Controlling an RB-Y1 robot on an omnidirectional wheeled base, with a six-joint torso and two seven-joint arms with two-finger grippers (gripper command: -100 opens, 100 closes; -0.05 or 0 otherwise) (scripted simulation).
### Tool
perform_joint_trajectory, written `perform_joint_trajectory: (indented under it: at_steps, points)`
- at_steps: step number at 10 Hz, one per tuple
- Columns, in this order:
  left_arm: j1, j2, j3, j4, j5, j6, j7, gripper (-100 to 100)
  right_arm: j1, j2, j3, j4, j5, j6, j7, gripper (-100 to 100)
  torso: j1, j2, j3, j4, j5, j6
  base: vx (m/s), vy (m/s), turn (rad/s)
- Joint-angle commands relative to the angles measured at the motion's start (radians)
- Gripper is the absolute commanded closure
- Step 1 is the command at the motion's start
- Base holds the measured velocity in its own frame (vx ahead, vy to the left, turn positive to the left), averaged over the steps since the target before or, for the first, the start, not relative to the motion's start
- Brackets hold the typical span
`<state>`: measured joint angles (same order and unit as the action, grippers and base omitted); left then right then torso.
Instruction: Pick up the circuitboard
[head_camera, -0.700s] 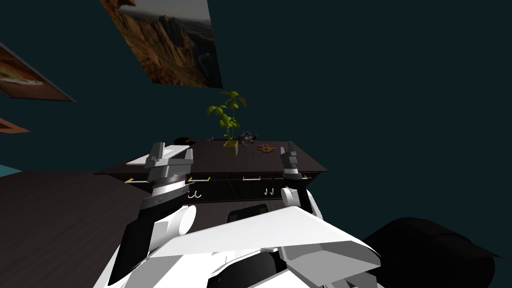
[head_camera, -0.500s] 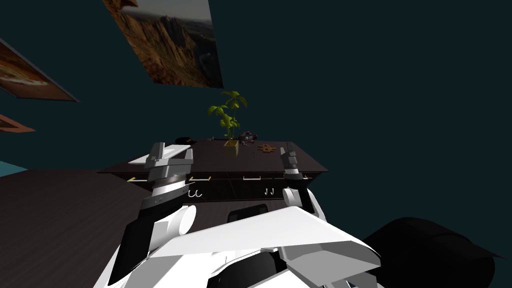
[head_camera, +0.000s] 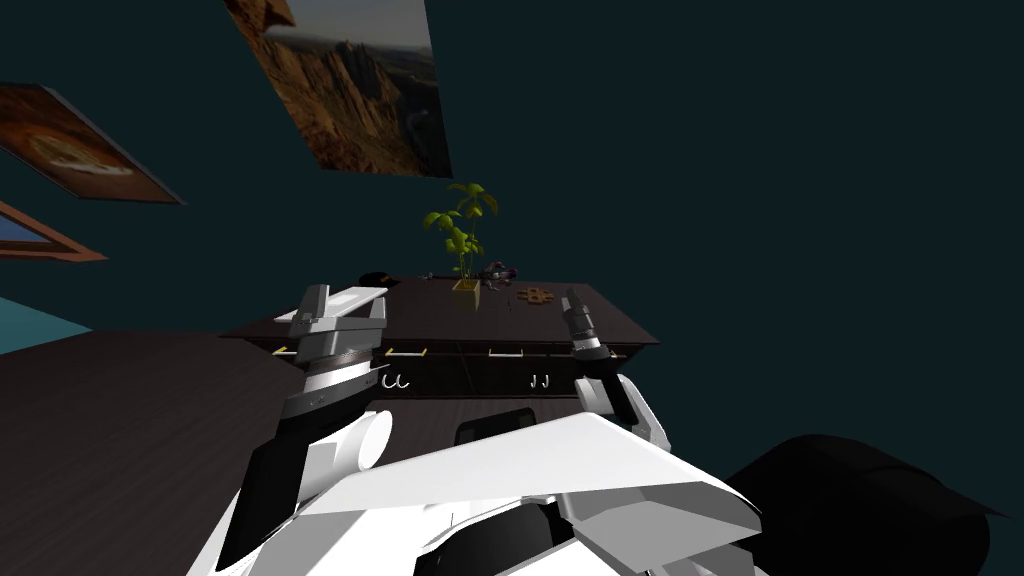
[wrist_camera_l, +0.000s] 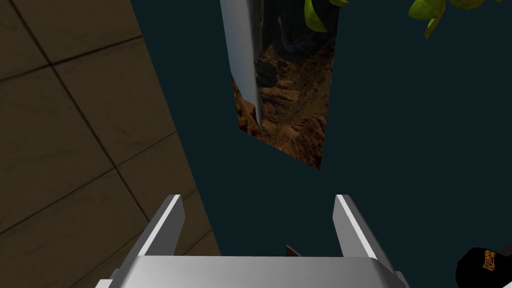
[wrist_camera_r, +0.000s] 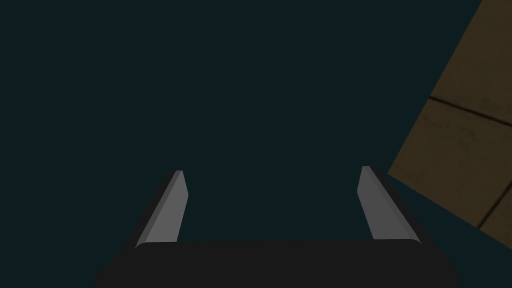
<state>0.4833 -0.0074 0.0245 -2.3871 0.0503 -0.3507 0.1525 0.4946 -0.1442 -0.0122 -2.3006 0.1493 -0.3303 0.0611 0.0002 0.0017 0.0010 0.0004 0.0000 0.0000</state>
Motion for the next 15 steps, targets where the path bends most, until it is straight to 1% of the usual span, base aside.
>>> perform_joint_trajectory:
  at_steps: [1, 2, 3, 4, 5, 6, 7, 8, 9, 10, 11, 12, 13, 14, 15]
  points:
    - [0.000, 0.000, 0.000, 0.000, 0.000, 0.000, 0.000, 0, 0.002, -0.050, -0.019, 0.010, 0.017, 0.012, 0.021, -100, 0.000, 0.000, 0.000, 0.000, 0.000, 0.000, -0.025, 0.010, 0.062]
    - [0.000, 0.000, 0.000, 0.000, 0.000, 0.000, 0.000, 0, 0.002, -0.058, -0.019, 0.010, 0.017, 0.012, 0.021, -100, 0.000, 0.000, 0.000, 0.000, 0.000, 0.000, -0.021, 0.007, 0.036]
    - [0.000, 0.000, 0.000, 0.000, 0.000, 0.000, 0.000, 0, 0.006, -0.099, -0.037, 0.019, 0.034, 0.025, 0.042, -100, 0.000, 0.000, 0.000, 0.000, 0.000, 0.000, -0.024, 0.014, 0.094]
    - [0.000, 0.000, 0.000, 0.000, 0.000, 0.000, 0.000, 0, 0.006, -0.111, -0.037, 0.019, 0.034, 0.025, 0.042, -100, 0.000, 0.000, 0.000, 0.000, 0.000, 0.000, -0.024, 0.006, 0.028]
    - [0.000, 0.000, 0.000, 0.000, 0.000, 0.000, 0.000, 0, 0.011, -0.151, -0.056, 0.029, 0.053, 0.038, 0.065, -100, 0.000, 0.000, 0.000, 0.000, 0.000, 0.000, -0.031, 0.013, 0.070]
    - [0.000, 0.000, 0.000, 0.000, 0.000, 0.000, 0.000, 0, 0.011, -0.169, -0.056, 0.029, 0.053, 0.038, 0.065, -100, 0.000, 0.000, 0.000, 0.000, 0.000, 0.000, -0.029, 0.010, 0.049]
    - [0.000, 0.000, 0.000, 0.000, 0.000, 0.000, 0.000, 0, 0.018, -0.204, -0.076, 0.040, 0.072, 0.051, 0.089, -100, 0.000, 0.000, 0.000, 0.000, 0.000, 0.000, -0.035, 0.014, 0.088]
    - [0.000, 0.000, 0.000, 0.000, 0.000, 0.000, 0.000, 0, 0.018, -0.230, -0.076, 0.040, 0.072, 0.051, 0.089, -100, 0.000, 0.000, 0.000, 0.000, 0.000, 0.000, -0.029, 0.009, 0.049]
    - [0.000, 0.000, 0.000, 0.000, 0.000, 0.000, 0.000, 0, 0.026, -0.261, -0.096, 0.052, 0.093, 0.064, 0.116, -100, 0.000, 0.000, 0.000, 0.000, 0.000, 0.000, -0.035, 0.010, 0.116]
    - [0.000, 0.000, 0.000, 0.000, 0.000, 0.000, 0.000, 0, 0.026, -0.295, -0.096, 0.052, 0.093, 0.064, 0.116, -100, 0.000, 0.001, 0.000, 0.000, 0.000, 0.000, -0.031, 0.006, 0.050]
    - [0.000, 0.000, 0.000, 0.000, 0.000, 0.000, 0.000, 0, 0.036, -0.326, -0.117, 0.066, 0.115, 0.077, 0.144, -100, 0.000, 0.000, 0.000, 0.000, 0.000, 0.000, -0.033, 0.011, 0.118]
    - [0.000, 0.000, 0.000, 0.000, 0.000, 0.000, 0.000, 0, 0.036, -0.359, -0.117, 0.066, 0.115, 0.077, 0.144, -100, 0.000, 0.000, 0.000, 0.000, 0.000, 0.000, -0.027, 0.007, 0.059]
    - [0.000, 0.000, 0.000, 0.000, 0.000, 0.000, 0.000, 0, 0.047, -0.390, -0.138, 0.081, 0.138, 0.090, 0.173, -100, 0.000, 0.000, 0.000, 0.000, 0.000, 0.000, -0.040, 0.015, 0.140]
    - [0.000, 0.000, 0.000, 0.000, 0.000, 0.000, 0.000, 0, 0.047, -0.425, -0.138, 0.081, 0.138, 0.090, 0.173, -100, 0.000, 0.001, 0.000, 0.000, 0.000, 0.000, -0.030, 0.010, 0.060]
    - [0.000, 0.000, 0.000, 0.000, 0.000, 0.000, 0.000, 0, 0.047, -0.435, -0.138, 0.081, 0.138, 0.090, 0.173, -100, 0.000, 0.000, 0.000, 0.000, 0.000, 0.000, -0.008, 0.002, -0.018]
